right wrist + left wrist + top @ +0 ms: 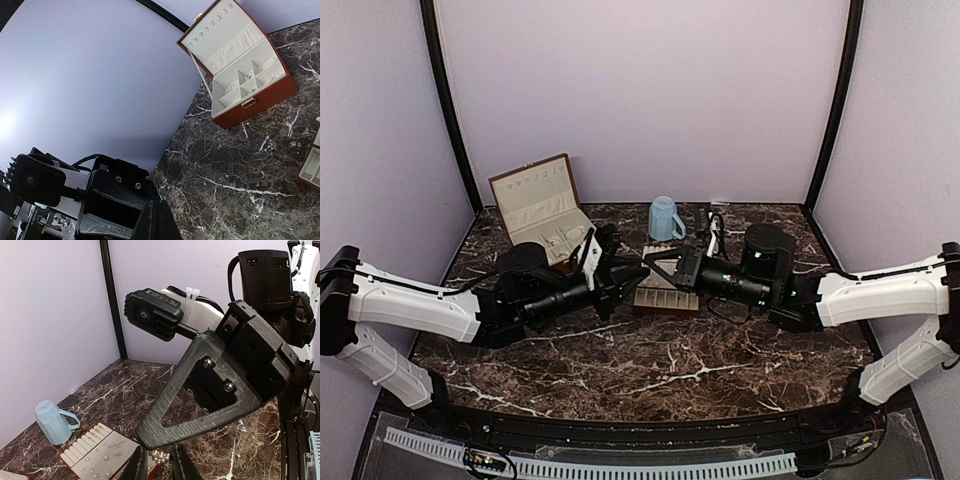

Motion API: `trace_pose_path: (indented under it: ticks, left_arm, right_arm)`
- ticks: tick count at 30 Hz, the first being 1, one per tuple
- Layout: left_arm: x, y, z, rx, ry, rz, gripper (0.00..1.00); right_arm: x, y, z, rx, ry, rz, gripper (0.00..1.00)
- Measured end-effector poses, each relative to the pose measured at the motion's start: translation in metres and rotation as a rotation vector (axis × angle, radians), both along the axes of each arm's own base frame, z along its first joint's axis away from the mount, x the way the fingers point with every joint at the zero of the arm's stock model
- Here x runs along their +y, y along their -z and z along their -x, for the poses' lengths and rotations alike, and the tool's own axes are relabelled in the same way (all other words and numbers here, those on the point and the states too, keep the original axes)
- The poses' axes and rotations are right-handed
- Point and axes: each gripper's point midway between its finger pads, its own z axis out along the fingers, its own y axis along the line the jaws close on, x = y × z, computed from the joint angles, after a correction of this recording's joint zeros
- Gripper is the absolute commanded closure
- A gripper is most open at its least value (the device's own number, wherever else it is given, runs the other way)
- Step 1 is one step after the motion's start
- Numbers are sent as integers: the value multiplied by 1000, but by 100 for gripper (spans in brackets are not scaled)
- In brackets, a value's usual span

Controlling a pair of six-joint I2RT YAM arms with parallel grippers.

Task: Organize the mixed jewelry
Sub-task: Pass from the right arm to the left

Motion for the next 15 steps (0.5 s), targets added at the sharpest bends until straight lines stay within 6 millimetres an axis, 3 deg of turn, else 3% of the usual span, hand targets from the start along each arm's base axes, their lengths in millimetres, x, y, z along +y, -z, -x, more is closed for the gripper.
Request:
trace_pose_path:
  ticks: [11, 15]
  left_arm:
    - [1, 2, -2, 13, -15, -1, 90]
    - [3, 7, -5, 27, -33, -16, 91]
  right_arm:
    - [0, 1, -2, 4, 7, -2, 100]
    - [0, 5, -4, 12, 11, 9, 87]
